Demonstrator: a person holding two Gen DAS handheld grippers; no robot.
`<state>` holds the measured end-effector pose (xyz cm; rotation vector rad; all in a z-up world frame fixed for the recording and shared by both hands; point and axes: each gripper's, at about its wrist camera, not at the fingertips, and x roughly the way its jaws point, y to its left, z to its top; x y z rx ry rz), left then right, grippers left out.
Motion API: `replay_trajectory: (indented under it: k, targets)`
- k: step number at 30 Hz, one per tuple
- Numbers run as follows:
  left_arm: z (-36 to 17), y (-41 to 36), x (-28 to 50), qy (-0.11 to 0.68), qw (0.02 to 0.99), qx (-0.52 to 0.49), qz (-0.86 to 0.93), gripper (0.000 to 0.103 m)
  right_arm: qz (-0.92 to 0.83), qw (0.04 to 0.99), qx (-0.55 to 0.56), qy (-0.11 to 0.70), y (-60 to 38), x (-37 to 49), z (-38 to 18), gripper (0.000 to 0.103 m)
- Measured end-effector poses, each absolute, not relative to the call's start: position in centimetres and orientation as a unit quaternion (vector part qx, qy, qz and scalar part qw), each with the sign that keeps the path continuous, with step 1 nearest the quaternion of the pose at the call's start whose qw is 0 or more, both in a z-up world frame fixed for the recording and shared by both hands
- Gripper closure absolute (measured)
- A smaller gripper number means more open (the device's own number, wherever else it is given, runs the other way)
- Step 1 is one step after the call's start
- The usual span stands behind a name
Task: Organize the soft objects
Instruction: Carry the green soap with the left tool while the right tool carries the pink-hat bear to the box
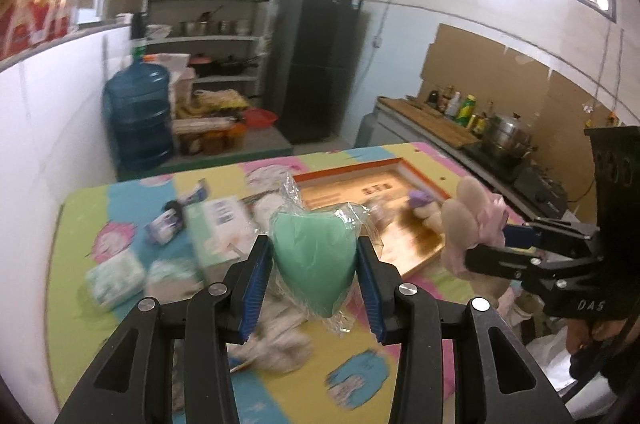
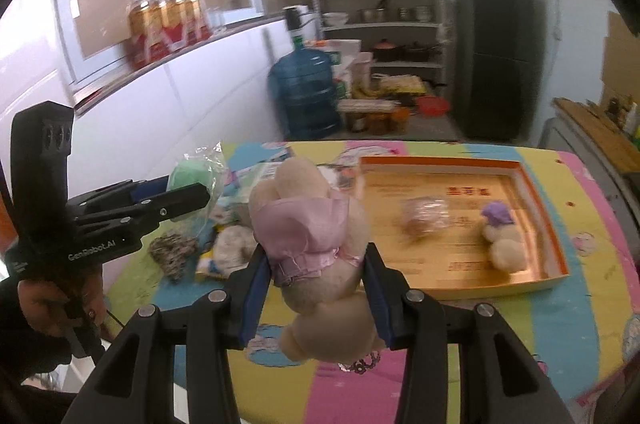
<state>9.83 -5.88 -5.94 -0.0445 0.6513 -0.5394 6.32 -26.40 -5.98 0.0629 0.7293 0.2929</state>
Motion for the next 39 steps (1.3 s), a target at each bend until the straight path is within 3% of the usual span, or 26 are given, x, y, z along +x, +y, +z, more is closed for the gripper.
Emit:
replay_trajectory:
  k: [24, 39]
  targets:
    - [-8.5, -26.1, 15.8, 0.346, 0.903, -0.007, -0.254, 0.06, 0.143, 0.923, 0.025, 0.357, -44.3, 14.6, -8.0, 0.057]
    - [-13.2, -30.3, 18.5, 0.402, 0.886, 0.02, -0.228, 0.06, 0.169, 0.911, 0.02, 0.377, -47.9, 21.8, -11.3, 0.057]
